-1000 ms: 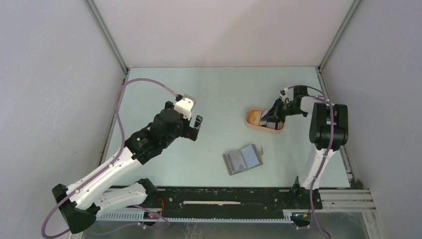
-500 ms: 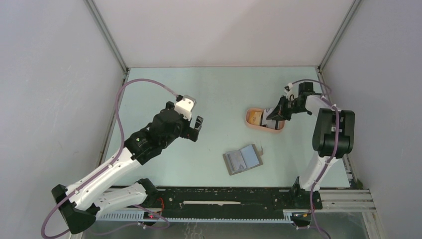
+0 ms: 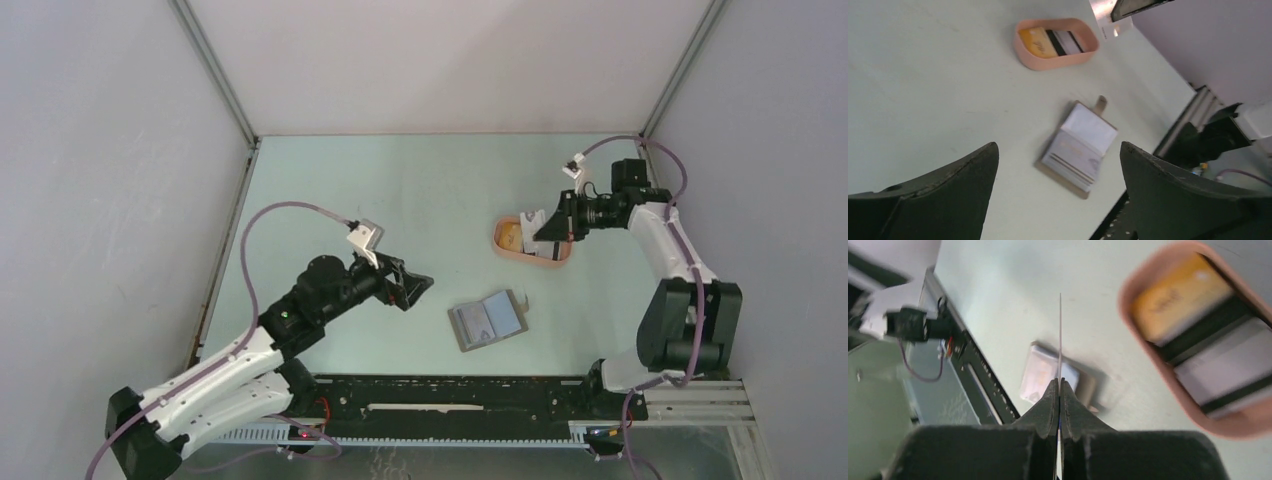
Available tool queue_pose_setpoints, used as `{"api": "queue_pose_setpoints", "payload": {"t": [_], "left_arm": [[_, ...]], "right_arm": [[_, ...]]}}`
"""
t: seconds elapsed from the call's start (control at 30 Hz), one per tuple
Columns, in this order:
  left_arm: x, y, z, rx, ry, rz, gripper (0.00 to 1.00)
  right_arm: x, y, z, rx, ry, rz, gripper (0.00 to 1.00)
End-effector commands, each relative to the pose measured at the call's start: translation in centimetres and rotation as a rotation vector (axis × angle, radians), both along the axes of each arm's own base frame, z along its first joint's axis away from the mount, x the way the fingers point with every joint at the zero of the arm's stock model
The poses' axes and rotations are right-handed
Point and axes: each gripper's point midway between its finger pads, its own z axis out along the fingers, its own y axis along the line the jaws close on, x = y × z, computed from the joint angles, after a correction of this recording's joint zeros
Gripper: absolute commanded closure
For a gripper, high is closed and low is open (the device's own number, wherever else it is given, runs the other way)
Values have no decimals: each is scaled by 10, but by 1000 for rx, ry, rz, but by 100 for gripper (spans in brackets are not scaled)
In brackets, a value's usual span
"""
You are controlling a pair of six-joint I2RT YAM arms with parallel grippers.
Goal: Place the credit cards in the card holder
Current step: Pick up the credit card from the storage box, then insert the credit card into the card holder.
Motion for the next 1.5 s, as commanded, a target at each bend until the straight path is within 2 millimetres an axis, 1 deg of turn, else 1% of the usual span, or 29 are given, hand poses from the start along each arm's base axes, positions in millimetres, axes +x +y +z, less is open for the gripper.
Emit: {"api": "queue_pose_setpoints", "payload": {"t": [0.0, 0.03, 0.13, 0.2, 0.23, 0.3, 0.47, 0.53, 0.63, 0.73, 0.87, 1.0, 1.03, 1.07, 1.17, 1.2, 1.37, 1.47], "left_arm": [[-19, -36, 36, -371, -18, -141, 6], [-21, -40, 34, -390, -20, -151, 6], [-26, -53, 34, -411, -57, -175, 7], [-28, -63, 36, -416, -87, -189, 7], [-29, -69, 41, -426, -110, -202, 9], [-28, -78, 42, -426, -125, -212, 11], [-23, -99, 45, -446, -124, -241, 21], [-21, -106, 47, -458, -116, -250, 25], [-22, -115, 52, -480, -112, -280, 29], [-24, -121, 58, -496, -115, -311, 37], [-24, -128, 55, -493, -102, -335, 50], [-24, -133, 55, -494, -96, -349, 55], [-24, -134, 55, -494, -95, -351, 60], [-24, -135, 55, -492, -96, -353, 71], [-24, -136, 54, -486, -99, -361, 95], [-24, -136, 53, -483, -101, -360, 99], [-27, -131, 37, -417, -97, -368, 100], [-31, -129, 23, -350, -83, -396, 100]], "right_arm": [[-53, 48, 47, 104, -279, 329, 100], [-66, 62, 53, 125, -321, 401, 100], [-89, 86, 67, 192, -379, 512, 100], [-102, 98, 73, 253, -367, 562, 100], [-106, 101, 76, 278, -362, 579, 100], [-114, 107, 80, 315, -351, 607, 100], [-124, 115, 80, 318, -353, 655, 100], [-125, 117, 81, 325, -351, 664, 100], [-127, 117, 80, 325, -346, 671, 100], [-127, 118, 80, 328, -341, 674, 100], [-129, 119, 80, 331, -340, 678, 100], [-130, 120, 78, 328, -342, 687, 100], [-130, 120, 78, 327, -341, 689, 100], [-131, 120, 78, 326, -342, 691, 100], [-132, 120, 77, 324, -345, 695, 100], [-132, 120, 77, 321, -348, 695, 99], [-132, 115, 82, 303, -371, 694, 60], [-131, 110, 86, 294, -394, 684, 43]]}}
